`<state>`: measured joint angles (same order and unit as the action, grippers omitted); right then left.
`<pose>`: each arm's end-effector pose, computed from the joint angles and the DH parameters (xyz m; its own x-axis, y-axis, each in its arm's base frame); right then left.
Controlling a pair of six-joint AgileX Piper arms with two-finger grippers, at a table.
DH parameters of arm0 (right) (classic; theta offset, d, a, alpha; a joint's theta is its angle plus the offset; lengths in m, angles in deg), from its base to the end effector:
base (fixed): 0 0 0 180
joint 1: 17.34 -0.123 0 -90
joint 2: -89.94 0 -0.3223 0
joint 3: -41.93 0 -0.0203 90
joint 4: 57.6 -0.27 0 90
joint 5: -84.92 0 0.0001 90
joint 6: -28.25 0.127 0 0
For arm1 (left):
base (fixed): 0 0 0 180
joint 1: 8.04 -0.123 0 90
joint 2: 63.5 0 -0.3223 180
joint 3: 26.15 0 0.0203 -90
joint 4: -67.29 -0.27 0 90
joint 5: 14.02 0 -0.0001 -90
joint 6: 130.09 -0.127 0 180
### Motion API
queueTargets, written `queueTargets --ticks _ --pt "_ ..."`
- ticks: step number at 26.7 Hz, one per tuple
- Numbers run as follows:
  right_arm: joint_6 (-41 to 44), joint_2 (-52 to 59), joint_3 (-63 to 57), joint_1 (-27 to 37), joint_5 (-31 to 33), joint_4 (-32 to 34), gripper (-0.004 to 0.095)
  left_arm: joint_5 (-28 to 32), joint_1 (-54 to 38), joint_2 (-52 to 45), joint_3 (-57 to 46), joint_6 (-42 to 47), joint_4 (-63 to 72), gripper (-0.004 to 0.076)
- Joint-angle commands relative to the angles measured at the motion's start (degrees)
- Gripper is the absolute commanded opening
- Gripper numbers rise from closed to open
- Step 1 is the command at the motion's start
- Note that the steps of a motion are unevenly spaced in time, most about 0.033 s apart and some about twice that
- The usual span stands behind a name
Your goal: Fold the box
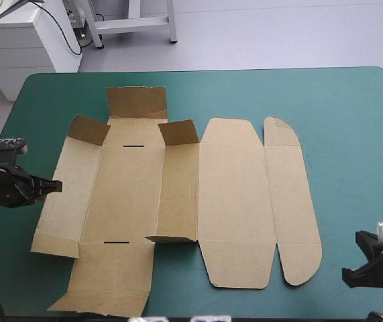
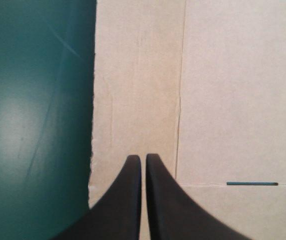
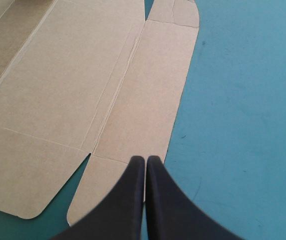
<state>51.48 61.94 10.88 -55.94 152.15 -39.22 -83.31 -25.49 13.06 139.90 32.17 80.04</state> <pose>0.0510 -0.0065 0.3605 -0.5458 -0.1003 -0.8319 -0.2721 0.9602 0.0628 0.2359 0.0467 0.3381 -0.9201 -0.0556 -0.3878 -0.0147 0.9941 -0.1076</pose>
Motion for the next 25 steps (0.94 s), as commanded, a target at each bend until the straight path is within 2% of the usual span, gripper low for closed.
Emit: queueTargets --ticks 1,3,6,11,16,19,24,25 --pt "0.0 2.9 0.0 0.2 0.9 1.8 -0.0002 -3.3 -2.1 3.8 4.2 -3.6 5.9 0.0018" --pt "0.0 5.4 -1.5 0.2 3.8 1.4 -0.0002 -4.4 -2.1 8.4 5.3 -4.4 5.9 0.0018" --pt "0.0 8.3 -3.5 0.2 4.1 1.2 -0.0002 -4.6 -2.1 12.7 5.3 -4.6 3.8 0.0018" --pt "0.0 9.0 -4.8 0.2 4.1 1.0 -0.0002 -2.0 -2.1 13.6 5.3 -4.2 0.4 0.0016" --pt "0.0 9.1 -6.3 0.2 4.1 -0.1 -0.0002 -2.0 -2.1 13.6 5.3 -1.5 -2.7 0.0024" --pt "0.0 9.1 -6.5 0.2 4.1 -0.9 -0.0002 -2.0 -2.1 13.9 5.3 -0.1 -5.3 0.0115" --pt "0.0 9.1 -6.5 0.2 4.1 -1.0 -0.0002 -2.0 -2.1 15.8 5.3 3.3 -6.0 0.0436" --pt "0.0 9.1 -6.5 0.2 4.1 -1.0 -0.0002 -2.0 -2.1 16.3 5.3 3.4 -5.9 0.0479"
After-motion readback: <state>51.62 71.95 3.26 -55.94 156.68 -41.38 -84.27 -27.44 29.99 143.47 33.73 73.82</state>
